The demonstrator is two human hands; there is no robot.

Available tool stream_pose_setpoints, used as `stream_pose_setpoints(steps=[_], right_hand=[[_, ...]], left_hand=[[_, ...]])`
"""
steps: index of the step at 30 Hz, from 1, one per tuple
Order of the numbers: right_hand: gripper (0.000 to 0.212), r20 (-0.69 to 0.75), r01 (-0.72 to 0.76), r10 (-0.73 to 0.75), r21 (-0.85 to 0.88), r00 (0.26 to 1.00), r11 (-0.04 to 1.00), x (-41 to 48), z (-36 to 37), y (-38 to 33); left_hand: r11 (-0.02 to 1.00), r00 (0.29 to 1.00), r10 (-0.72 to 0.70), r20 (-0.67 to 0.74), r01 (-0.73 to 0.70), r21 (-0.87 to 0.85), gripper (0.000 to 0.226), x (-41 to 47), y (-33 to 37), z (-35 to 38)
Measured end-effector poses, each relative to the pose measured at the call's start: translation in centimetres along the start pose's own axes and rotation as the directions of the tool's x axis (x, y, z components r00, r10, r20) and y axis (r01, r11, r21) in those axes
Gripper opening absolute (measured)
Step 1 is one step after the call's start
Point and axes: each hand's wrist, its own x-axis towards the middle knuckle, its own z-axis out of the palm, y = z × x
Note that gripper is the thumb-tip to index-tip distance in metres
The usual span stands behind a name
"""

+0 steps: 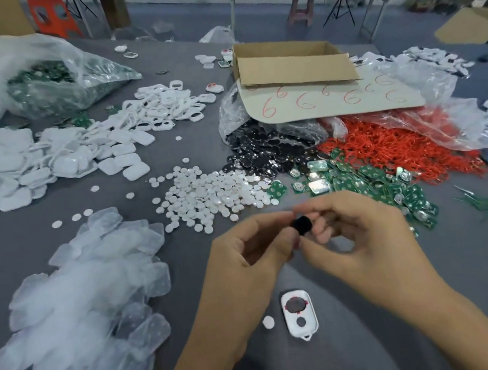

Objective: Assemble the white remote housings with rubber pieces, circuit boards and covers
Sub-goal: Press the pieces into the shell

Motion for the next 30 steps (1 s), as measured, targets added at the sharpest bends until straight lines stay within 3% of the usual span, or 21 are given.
stream_pose_setpoints(steps=[3,7,9,11,14,17,22,25,27,29,30], right_hand=[[0.035,-0.019,-0.037,0.039,0.104,0.999,0.994,-2.1,-0.5,-1.0],[0.032,-0.023,-0.026,0.026,0.013,0.999,1.000,-4.4,-1.1,-2.1],[0.032,0.000,-0.121,0.123,0.170,0.992,0.978,-5.5,-1.0,-2.2],[0.023,0.056,-0.230,0.230,0.451,0.972,0.862,-6.4,-0.6,-2.5],[0.021,0.166,-0.350,0.369,0.783,0.914,0.514,-7.8,0.3,-2.5],[0.026,0.229,-0.361,0.396,0.883,0.889,0.299,-8.8,0.9,-2.4],[0.028,0.269,-0.365,0.410,0.915,0.872,0.175,-9.3,1.2,-2.4],[0.028,0.262,-0.361,0.407,0.913,0.875,0.190,-9.5,1.3,-2.0],[0.023,0.218,-0.359,0.421,0.887,0.880,0.291,-9.7,1.3,-1.4],[0.014,0.062,-0.354,0.440,0.698,0.896,0.622,-9.7,1.3,-0.2],[0.013,-0.040,-0.342,0.412,0.488,0.910,0.803,-9.5,1.3,0.4]], left_hand=[[1.000,1.000,0.009,0.022,-0.009,0.006,0.021,-1.8,0.5,0.2],[0.997,1.000,-0.013,0.028,0.015,-0.072,0.017,-3.6,1.0,0.7],[0.995,0.999,-0.017,0.028,0.019,-0.098,0.023,-4.3,1.0,1.1],[0.995,1.000,0.013,0.012,-0.012,-0.095,0.025,-5.1,0.9,1.5],[0.995,0.994,0.098,-0.053,-0.098,0.004,0.027,-6.0,0.4,1.6],[0.984,0.987,0.147,-0.069,-0.139,0.109,0.029,-6.7,0.1,1.5],[0.958,0.975,0.219,-0.027,-0.210,0.194,0.023,-7.5,-0.2,1.7],[0.943,0.969,0.236,-0.068,-0.212,0.259,0.021,-7.7,-1.2,1.2],[0.884,0.960,0.251,-0.121,-0.177,0.432,0.031,-7.7,-2.6,0.5],[0.791,0.965,0.223,-0.135,-0.098,0.603,0.055,-7.7,-4.3,-0.3],[0.763,0.974,0.182,-0.137,-0.052,0.645,0.067,-7.6,-5.1,-0.5]])
